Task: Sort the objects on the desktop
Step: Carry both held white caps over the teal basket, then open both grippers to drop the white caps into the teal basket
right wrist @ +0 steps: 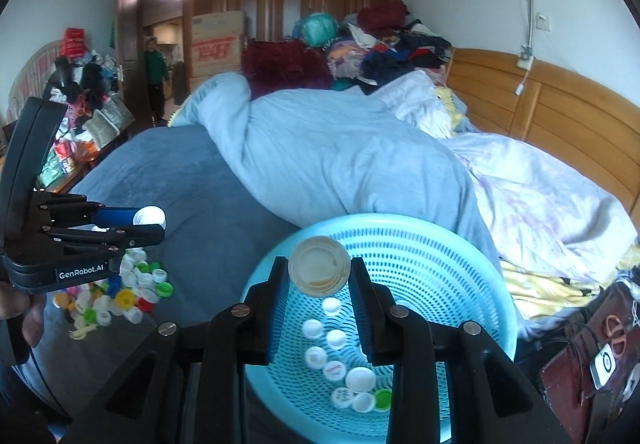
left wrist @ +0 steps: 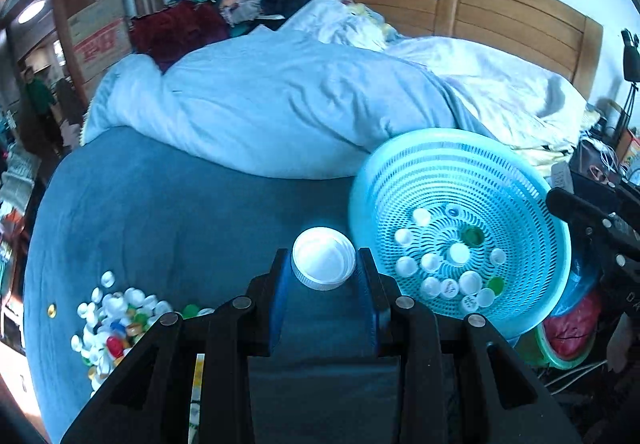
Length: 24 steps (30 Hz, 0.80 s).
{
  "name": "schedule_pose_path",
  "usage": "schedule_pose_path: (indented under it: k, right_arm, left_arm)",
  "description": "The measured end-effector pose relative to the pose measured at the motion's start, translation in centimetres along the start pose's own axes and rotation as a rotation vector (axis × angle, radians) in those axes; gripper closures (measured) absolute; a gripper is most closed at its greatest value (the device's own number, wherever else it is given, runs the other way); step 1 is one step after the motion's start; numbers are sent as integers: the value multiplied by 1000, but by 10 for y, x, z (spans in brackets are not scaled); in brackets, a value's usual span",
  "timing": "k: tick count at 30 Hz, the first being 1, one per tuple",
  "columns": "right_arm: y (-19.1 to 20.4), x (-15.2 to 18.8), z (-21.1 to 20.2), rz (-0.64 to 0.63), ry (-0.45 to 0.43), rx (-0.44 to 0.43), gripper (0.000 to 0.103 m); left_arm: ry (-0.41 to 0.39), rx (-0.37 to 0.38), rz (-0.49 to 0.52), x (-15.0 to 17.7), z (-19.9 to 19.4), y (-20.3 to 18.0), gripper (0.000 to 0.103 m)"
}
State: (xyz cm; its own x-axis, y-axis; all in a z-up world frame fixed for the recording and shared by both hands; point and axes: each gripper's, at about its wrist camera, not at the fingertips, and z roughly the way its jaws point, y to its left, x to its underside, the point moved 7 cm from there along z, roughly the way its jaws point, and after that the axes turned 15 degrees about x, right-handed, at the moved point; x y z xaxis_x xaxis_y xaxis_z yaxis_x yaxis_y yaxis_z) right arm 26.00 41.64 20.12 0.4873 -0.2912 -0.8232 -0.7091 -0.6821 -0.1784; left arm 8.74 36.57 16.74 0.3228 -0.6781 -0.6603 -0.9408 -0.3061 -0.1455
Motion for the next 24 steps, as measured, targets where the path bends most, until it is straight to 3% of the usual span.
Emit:
schedule_pose_path:
  k: [12,24]
  right_arm:
    - [-36,19,27,24,85,20,70]
    - [-54,40,53,34,168,5,70]
  left_arm:
    - [131,123,37,-19,66,-58,75]
    - [199,156,77,-22,101,-91,75]
